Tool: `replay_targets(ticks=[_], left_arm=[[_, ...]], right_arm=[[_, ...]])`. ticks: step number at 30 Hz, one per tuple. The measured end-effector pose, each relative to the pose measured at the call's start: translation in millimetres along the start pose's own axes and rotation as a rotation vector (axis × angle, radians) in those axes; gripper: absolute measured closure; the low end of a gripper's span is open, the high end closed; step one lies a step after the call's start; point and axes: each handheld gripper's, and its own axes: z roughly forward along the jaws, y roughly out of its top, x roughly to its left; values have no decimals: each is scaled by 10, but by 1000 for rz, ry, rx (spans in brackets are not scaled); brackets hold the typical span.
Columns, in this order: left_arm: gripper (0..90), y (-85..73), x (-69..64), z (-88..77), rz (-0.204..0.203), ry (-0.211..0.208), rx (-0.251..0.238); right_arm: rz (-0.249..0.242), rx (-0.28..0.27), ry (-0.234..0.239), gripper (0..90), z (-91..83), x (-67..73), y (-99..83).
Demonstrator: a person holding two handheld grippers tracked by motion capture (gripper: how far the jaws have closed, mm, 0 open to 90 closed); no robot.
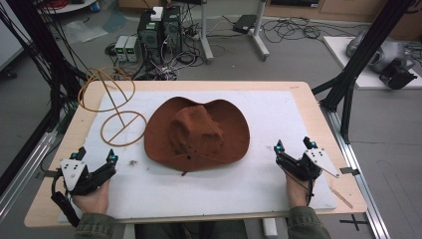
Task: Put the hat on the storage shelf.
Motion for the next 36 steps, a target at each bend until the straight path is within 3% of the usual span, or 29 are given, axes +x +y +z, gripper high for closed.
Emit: replay_targets(ticks=[24, 30, 33, 34, 36], left_arm=[[140, -4, 8, 9, -3, -2, 1], [140, -11, -8, 18, 1, -11, 7], [140, -13, -7, 26, -1, -15, 8], [140, -14, -6, 28, -3, -15, 7], [140, -17, -1, 29, 1, -14, 14]], right_arm=[[27, -9, 26, 69, 34, -50, 25], [92, -45, 40, 69, 82, -66, 138], [52, -56, 71, 69, 123, -60, 203], [23, -53, 105, 69, 156, -39, 254], [17, -53, 119, 69, 169, -34, 267]])
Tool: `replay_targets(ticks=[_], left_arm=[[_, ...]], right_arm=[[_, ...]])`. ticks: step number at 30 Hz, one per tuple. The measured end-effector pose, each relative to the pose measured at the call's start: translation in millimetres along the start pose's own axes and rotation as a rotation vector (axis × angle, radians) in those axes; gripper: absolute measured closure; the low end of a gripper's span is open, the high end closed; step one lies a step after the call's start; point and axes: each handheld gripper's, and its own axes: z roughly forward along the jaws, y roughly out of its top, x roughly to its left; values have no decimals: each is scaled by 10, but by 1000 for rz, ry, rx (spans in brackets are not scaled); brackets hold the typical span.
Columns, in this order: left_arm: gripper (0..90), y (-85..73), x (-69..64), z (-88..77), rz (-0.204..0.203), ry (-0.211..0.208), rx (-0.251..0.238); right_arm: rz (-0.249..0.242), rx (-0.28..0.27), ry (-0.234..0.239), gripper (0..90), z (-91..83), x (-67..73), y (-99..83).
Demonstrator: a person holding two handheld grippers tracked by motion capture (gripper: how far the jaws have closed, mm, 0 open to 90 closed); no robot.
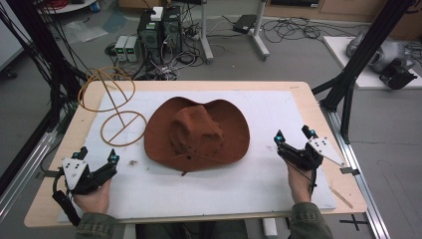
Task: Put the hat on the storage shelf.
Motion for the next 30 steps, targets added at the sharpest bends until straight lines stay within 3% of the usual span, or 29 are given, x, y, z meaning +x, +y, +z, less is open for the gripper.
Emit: replay_targets(ticks=[4, 10, 15, 19, 22, 30], left_arm=[[140, -7, 4, 7, 0, -5, 4], [140, -8, 2, 14, 2, -7, 6], [140, -11, 14, 18, -6, -6, 5], [140, -10, 12, 14, -6, -9, 4], [140, -10, 6, 19, -4, -14, 7], [139, -12, 3, 25, -7, -18, 11]], right_arm=[[-20, 17, 59, 69, 71, 45, 26], [-11, 28, 122, 69, 150, 146, 81], [-10, 32, 154, 69, 179, 161, 100], [-21, 42, 206, 69, 243, 176, 118], [-37, 83, 254, 69, 331, 221, 123], [-50, 109, 322, 69, 489, 282, 151]])
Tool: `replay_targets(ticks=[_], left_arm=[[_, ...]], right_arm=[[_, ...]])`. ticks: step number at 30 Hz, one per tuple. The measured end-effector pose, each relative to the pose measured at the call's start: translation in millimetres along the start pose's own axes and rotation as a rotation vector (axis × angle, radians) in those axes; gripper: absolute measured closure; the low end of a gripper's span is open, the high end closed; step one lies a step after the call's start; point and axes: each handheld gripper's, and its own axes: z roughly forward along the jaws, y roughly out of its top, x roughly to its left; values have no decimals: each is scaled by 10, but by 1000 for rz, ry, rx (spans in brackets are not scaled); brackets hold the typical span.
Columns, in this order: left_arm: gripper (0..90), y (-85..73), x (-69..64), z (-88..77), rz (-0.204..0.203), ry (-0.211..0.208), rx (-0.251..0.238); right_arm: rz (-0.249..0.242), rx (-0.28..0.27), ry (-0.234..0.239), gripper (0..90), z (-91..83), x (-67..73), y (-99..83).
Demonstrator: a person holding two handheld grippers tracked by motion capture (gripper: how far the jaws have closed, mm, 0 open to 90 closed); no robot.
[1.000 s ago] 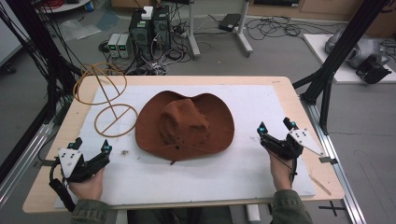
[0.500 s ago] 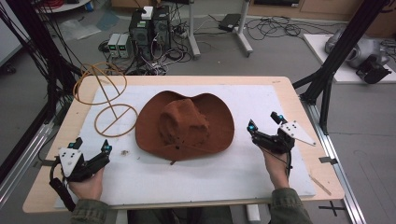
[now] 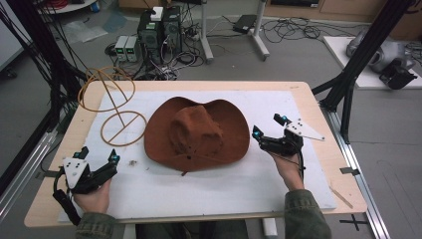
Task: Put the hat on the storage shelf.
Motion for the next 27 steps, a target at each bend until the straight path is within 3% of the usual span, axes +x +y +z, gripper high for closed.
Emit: replay_targets(ticks=[3, 5, 8, 13, 24, 27], left_arm=[[140, 3, -8, 1, 5, -2, -4], [140, 3, -10, 2, 6, -5, -3], [140, 5, -21, 3, 8, -12, -1], [140, 13, -48, 5, 16, -22, -3], [140, 10, -40, 12, 15, -11, 4], [140, 7, -43, 19, 12, -14, 6]], right_arm=[[-19, 29, 38, 69, 66, 16, 12], [-42, 50, 88, 69, 145, 46, 26], [-57, 75, 107, 70, 201, 68, 36], [-121, 124, 190, 71, 391, 117, 69], [-152, 206, 277, 71, 641, 184, 50], [-206, 254, 329, 71, 751, 281, 36]])
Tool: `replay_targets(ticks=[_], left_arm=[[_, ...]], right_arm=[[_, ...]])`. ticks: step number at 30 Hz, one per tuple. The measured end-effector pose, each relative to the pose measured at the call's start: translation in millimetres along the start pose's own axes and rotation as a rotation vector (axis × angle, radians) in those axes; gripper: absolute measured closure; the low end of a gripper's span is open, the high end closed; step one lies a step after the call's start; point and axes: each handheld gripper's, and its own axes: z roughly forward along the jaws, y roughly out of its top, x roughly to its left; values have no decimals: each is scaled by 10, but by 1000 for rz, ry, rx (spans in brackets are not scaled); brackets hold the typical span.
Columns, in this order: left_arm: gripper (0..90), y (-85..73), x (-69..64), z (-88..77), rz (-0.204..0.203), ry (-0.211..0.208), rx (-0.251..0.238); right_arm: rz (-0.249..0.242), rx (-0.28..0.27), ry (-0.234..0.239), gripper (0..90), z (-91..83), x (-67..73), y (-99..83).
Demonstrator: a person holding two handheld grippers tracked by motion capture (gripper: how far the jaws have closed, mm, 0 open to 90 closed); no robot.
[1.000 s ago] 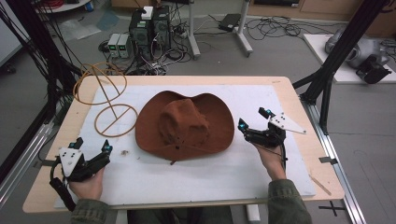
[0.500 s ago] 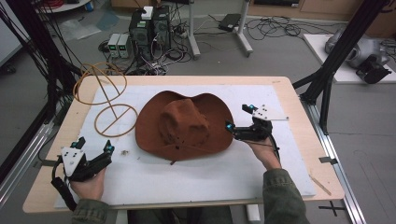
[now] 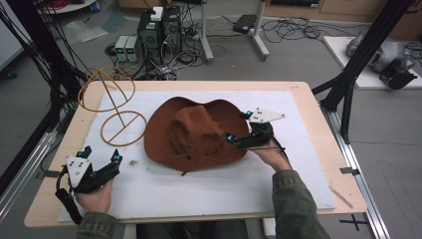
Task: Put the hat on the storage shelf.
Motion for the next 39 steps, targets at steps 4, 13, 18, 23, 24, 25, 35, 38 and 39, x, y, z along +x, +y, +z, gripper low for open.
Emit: replay_targets(ticks=[4, 13, 18, 23, 24, 25, 35, 38, 39], left_arm=[[140, 5, -5, -6, 2, -3, -2], [141, 2, -1, 2, 0, -6, 0], [141, 6, -18, 4, 8, -10, 1], [141, 7, -22, 5, 12, -12, 1], [141, 7, -21, 5, 11, -13, 2], [141, 6, -20, 6, 10, -13, 0], [141, -5, -11, 18, 7, -21, 2], [142, -9, -25, 27, 17, -31, 8], [142, -10, -32, 30, 16, -32, 6]], right_arm=[[-32, 44, 39, 71, 125, 48, 37], [-60, 99, 109, 71, 286, 87, 86], [-58, 114, 131, 71, 372, 125, 86], [-82, 151, 167, 71, 511, 194, 106], [-92, 173, 176, 71, 566, 208, 115], [-98, 185, 180, 72, 596, 208, 119], [-105, 253, 223, 432, 718, 199, 108], [-99, 312, 236, 785, 729, 180, 107], [-103, 327, 242, 851, 731, 180, 105]])
